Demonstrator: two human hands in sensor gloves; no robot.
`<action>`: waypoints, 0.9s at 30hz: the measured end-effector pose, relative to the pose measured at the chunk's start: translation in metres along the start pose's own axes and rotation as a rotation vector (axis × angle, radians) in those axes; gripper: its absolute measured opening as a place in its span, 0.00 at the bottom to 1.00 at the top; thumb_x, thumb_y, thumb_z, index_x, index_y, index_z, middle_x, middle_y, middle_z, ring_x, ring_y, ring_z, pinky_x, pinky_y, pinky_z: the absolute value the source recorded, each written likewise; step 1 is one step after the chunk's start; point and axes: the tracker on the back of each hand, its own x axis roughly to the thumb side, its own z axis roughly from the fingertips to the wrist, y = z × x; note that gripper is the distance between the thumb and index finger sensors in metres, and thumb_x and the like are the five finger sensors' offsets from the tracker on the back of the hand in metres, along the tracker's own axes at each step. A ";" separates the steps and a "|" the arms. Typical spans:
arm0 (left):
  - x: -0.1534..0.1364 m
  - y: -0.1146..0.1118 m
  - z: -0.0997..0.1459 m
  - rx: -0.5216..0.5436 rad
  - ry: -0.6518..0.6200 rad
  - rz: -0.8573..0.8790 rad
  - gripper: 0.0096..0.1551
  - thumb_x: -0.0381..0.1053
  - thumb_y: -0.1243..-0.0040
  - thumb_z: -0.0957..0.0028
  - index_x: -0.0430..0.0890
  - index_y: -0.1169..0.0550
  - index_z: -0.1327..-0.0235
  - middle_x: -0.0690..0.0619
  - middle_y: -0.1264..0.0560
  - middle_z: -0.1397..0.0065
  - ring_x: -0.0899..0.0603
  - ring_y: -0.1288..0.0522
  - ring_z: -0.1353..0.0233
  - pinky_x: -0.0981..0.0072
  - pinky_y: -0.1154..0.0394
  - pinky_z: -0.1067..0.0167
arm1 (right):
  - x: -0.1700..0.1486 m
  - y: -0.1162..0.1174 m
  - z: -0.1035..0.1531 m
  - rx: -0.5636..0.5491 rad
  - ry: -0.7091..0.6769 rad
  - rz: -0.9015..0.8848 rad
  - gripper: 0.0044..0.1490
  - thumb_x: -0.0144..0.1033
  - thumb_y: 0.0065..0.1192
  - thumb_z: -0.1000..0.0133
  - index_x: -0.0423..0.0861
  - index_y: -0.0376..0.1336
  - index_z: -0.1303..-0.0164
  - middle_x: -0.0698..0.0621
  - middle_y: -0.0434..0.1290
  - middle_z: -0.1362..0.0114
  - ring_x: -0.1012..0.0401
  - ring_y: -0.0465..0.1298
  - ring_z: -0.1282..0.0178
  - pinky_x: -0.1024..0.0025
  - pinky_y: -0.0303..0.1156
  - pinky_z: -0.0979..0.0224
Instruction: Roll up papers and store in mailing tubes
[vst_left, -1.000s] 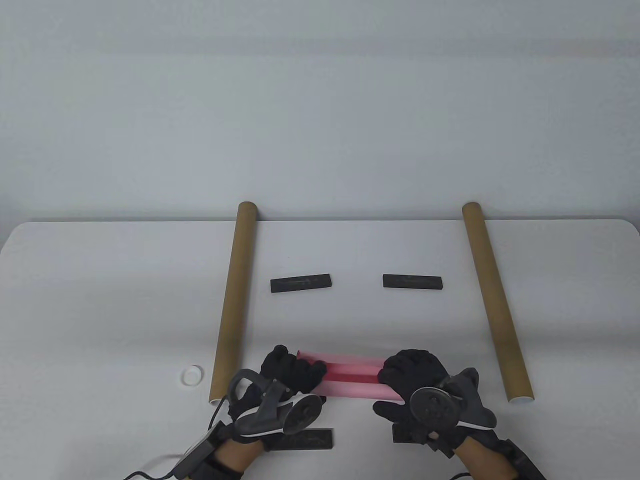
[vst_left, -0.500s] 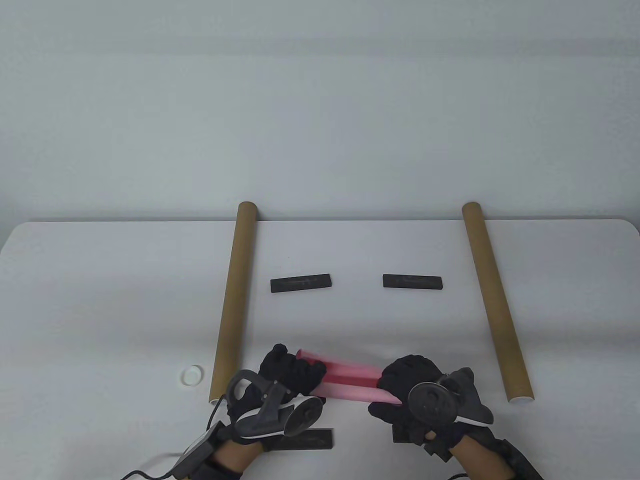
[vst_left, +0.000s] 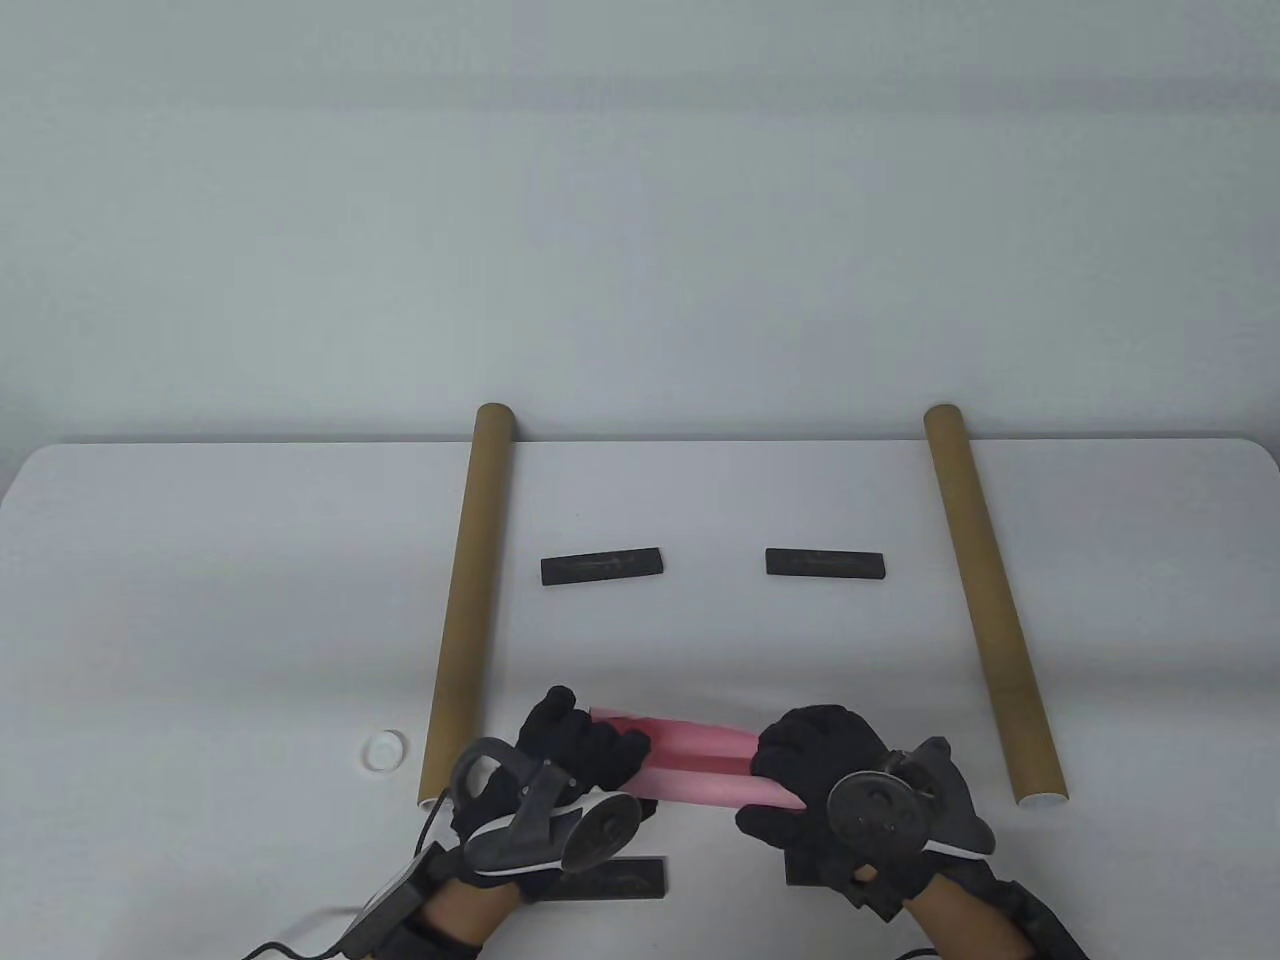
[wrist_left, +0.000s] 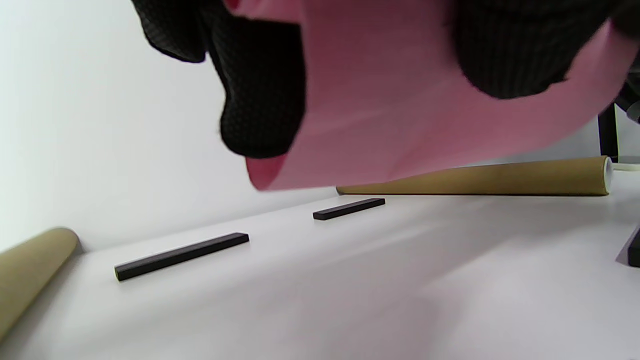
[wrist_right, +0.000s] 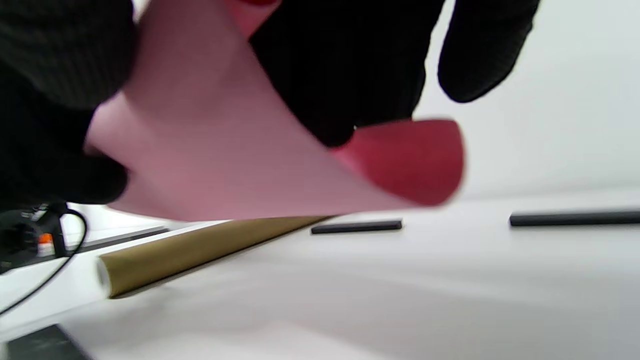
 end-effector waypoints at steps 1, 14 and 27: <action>-0.001 -0.001 0.000 -0.008 0.005 0.012 0.37 0.75 0.42 0.64 0.56 0.18 0.47 0.62 0.13 0.61 0.54 0.12 0.56 0.48 0.29 0.29 | 0.002 -0.001 0.001 -0.012 -0.010 0.050 0.44 0.66 0.70 0.53 0.49 0.70 0.33 0.47 0.73 0.24 0.41 0.73 0.23 0.32 0.68 0.24; 0.001 0.004 0.001 0.017 -0.009 -0.030 0.36 0.72 0.37 0.62 0.57 0.21 0.42 0.61 0.15 0.53 0.53 0.13 0.51 0.47 0.30 0.29 | -0.003 0.001 0.000 0.046 -0.009 -0.085 0.41 0.70 0.61 0.52 0.46 0.78 0.49 0.46 0.81 0.36 0.42 0.79 0.30 0.32 0.70 0.27; 0.002 0.005 0.002 0.040 -0.007 -0.028 0.36 0.72 0.38 0.61 0.57 0.23 0.39 0.60 0.16 0.48 0.52 0.14 0.46 0.47 0.31 0.29 | -0.004 -0.003 0.002 -0.013 -0.014 -0.078 0.39 0.69 0.60 0.52 0.48 0.79 0.54 0.48 0.84 0.40 0.44 0.81 0.33 0.34 0.71 0.27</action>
